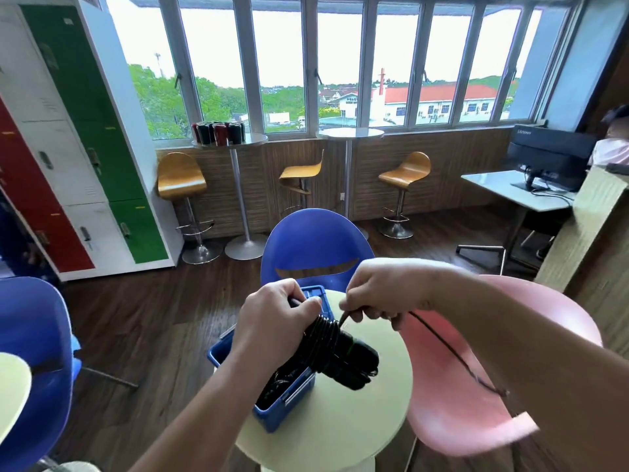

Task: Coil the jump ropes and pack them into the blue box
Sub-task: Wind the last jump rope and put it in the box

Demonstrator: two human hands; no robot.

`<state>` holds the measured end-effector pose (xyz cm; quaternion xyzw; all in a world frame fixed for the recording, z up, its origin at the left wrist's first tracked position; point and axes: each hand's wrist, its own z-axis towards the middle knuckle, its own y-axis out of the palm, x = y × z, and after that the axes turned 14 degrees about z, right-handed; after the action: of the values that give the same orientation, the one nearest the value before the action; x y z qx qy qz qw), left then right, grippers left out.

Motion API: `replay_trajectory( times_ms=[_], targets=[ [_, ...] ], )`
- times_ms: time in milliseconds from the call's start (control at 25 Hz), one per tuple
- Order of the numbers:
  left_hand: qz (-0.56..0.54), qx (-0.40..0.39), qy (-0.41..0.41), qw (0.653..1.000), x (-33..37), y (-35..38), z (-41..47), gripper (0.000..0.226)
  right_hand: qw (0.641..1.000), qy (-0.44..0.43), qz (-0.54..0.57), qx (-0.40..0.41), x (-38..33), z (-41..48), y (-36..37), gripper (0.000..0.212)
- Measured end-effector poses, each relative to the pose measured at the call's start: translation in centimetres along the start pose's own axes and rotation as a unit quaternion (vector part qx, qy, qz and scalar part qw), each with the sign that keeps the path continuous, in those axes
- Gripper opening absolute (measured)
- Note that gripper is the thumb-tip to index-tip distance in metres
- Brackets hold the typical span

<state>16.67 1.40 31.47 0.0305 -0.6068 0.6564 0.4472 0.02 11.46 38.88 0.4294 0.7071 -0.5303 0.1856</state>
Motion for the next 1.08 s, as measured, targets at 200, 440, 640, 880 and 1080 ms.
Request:
replay_trajectory(
  times_ms=[200, 440, 640, 880, 1080],
  targets=[
    [-0.047, 0.138, -0.060, 0.988, -1.0, 1.1, -0.3, 0.032, 0.987, -0.042, 0.114, 0.105, 0.7, 0.0, 5.8, 0.032],
    [-0.283, 0.111, -0.245, 0.921, -2.5, 4.1, -0.1, 0.034, 0.849, -0.102, 0.489, 0.175, 5.6, 0.5, 15.7, 0.031],
    [-0.461, -0.047, -0.381, 0.800, -0.5, 3.9, -3.8, 0.026, 0.752, -0.097, 0.625, 0.188, 8.3, 0.1, 16.2, 0.036],
    [-0.477, -0.087, -0.304, 0.820, 0.8, 3.2, -7.1, 0.052, 0.801, -0.228, 0.516, 0.202, 7.9, -2.3, 14.6, 0.030],
    [-0.494, -0.143, -0.103, 0.851, -0.9, 2.0, -7.9, 0.069, 0.836, -0.249, 0.405, 0.275, 7.4, -3.5, 14.1, 0.030]
  ],
)
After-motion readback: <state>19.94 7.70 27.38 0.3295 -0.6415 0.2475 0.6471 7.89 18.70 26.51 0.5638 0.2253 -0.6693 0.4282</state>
